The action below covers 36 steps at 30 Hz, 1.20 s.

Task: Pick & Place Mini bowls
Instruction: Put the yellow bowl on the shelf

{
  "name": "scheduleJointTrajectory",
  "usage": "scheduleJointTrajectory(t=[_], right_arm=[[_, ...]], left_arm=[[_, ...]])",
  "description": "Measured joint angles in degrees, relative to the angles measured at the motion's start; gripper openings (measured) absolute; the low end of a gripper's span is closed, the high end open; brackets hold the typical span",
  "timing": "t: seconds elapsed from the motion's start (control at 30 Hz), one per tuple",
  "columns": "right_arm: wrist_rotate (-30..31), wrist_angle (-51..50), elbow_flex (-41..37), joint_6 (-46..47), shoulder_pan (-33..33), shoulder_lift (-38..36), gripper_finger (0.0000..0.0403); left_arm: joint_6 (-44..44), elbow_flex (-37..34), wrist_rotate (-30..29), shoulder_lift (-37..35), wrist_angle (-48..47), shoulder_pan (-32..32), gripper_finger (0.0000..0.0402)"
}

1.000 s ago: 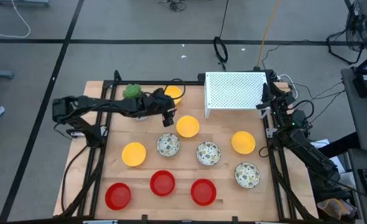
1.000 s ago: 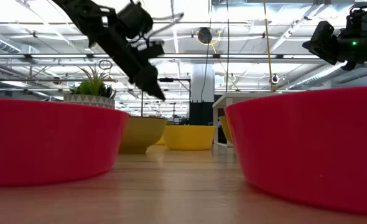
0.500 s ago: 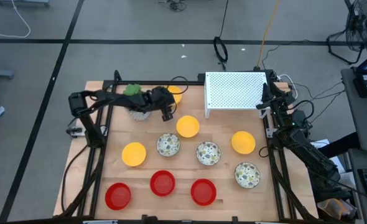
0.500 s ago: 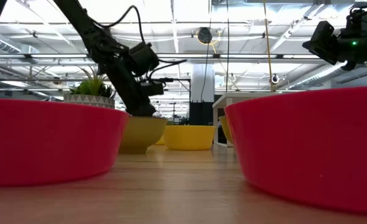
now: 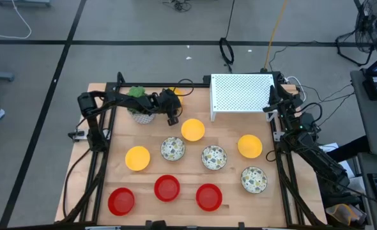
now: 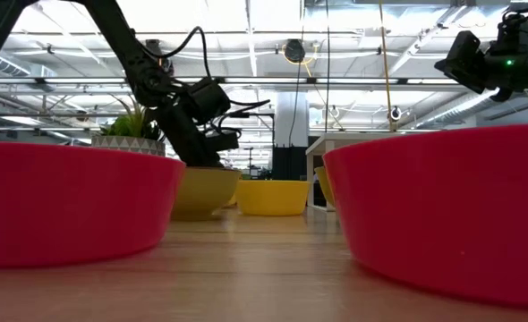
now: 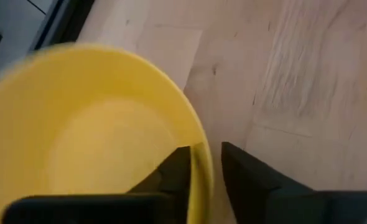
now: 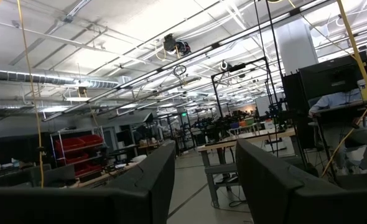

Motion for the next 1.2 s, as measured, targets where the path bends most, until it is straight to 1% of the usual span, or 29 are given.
scheduleJointTrajectory(t=[0.1, 0.13, 0.17, 0.3, 0.47, 0.57, 0.67, 0.8, 0.9, 1.0, 1.1, 1.2], right_arm=[[0.00, -0.12, 0.00, -0.01, -0.01, 0.02, 0.0155], [0.00, -0.15, 0.02, -0.01, 0.00, 0.02, 0.0155], [0.00, -0.16, 0.02, 0.00, 0.00, 0.02, 0.0155], [0.01, -0.16, 0.02, 0.00, -0.02, 0.02, 0.0155], [0.02, -0.16, 0.02, 0.00, 0.00, 0.02, 0.0155], [0.00, -0.16, 0.02, 0.00, -0.02, 0.02, 0.0155], [0.01, -0.16, 0.01, -0.01, -0.01, 0.02, 0.0155], [0.09, -0.07, 0.02, 0.00, 0.00, 0.02, 0.0155], [0.02, 0.47, 0.02, 0.15, 0.00, 0.02, 0.0155], [-0.22, 0.55, 0.02, 5.24, 0.21, 0.04, 0.0155], [-0.36, 0.14, 0.02, 15.40, 0.81, 0.04, 0.0155], [-1.75, 0.02, 0.02, 24.26, 1.51, 0.07, 0.0155]], left_arm=[[-0.49, -0.02, 0.01, -0.51, -0.16, -0.56, 0.0026], [-0.43, -0.02, 0.05, -0.86, 0.05, -0.72, 0.0015], [-0.62, -0.02, 0.07, -1.31, 0.20, -0.93, 0.0011], [-0.54, -0.02, 0.03, -3.53, 0.83, -1.68, 0.0017], [-0.90, -0.02, 0.75, -8.80, 1.52, -3.22, 0.0007], [-1.51, -0.06, 5.59, -12.26, 2.44, -4.61, 0.0014], [-1.48, -0.04, 13.98, -15.10, 3.82, -6.23, 0.0015], [-2.24, -0.04, 23.51, -16.63, 6.33, -9.03, 0.0006], [-2.05, -0.02, 27.56, -16.72, 8.28, -11.62, 0.0014], [-0.49, -0.02, 29.82, -16.67, 9.37, -14.27, 0.0016], [2.00, -0.02, 30.52, -16.69, 10.24, -16.55, 0.0006], [2.44, -0.02, 30.42, -16.67, 10.96, -18.34, 0.0010]])
